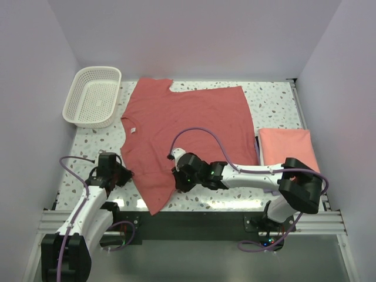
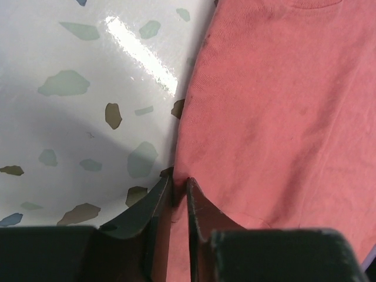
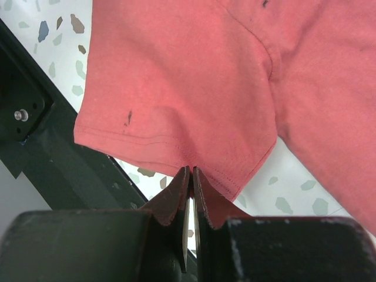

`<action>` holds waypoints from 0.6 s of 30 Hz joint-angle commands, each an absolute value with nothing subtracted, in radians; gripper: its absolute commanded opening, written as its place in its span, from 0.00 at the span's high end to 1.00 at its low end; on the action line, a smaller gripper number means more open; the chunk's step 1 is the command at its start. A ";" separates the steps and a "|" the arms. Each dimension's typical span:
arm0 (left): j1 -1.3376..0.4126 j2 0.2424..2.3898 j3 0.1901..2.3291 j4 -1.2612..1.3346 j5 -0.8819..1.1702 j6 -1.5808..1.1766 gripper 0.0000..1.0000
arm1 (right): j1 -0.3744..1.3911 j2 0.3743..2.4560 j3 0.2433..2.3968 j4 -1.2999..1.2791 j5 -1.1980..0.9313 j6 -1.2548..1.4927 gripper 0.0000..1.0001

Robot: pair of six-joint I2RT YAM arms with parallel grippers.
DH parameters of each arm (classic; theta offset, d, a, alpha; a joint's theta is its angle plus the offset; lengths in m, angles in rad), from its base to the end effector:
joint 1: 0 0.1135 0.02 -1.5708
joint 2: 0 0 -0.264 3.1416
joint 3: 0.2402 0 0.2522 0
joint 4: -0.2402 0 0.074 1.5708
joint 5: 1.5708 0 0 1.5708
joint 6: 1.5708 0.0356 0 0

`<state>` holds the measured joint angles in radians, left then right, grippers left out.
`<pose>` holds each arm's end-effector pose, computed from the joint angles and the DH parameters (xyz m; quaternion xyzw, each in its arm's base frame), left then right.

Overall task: Fold and stack the t-shirts
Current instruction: Flatten the tshirt out

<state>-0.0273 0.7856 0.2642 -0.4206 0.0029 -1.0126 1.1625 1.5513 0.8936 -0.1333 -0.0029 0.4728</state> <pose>0.1401 -0.0039 0.1416 -0.4494 0.8381 -0.1548 0.2677 0.1279 0.2960 0.1973 -0.3132 0.8703 0.2782 0.2590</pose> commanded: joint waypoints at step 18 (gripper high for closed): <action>0.055 0.923 0.414 -0.505 -0.083 -0.937 1.00 | 1.132 1.444 0.812 -0.136 0.021 0.613 0.58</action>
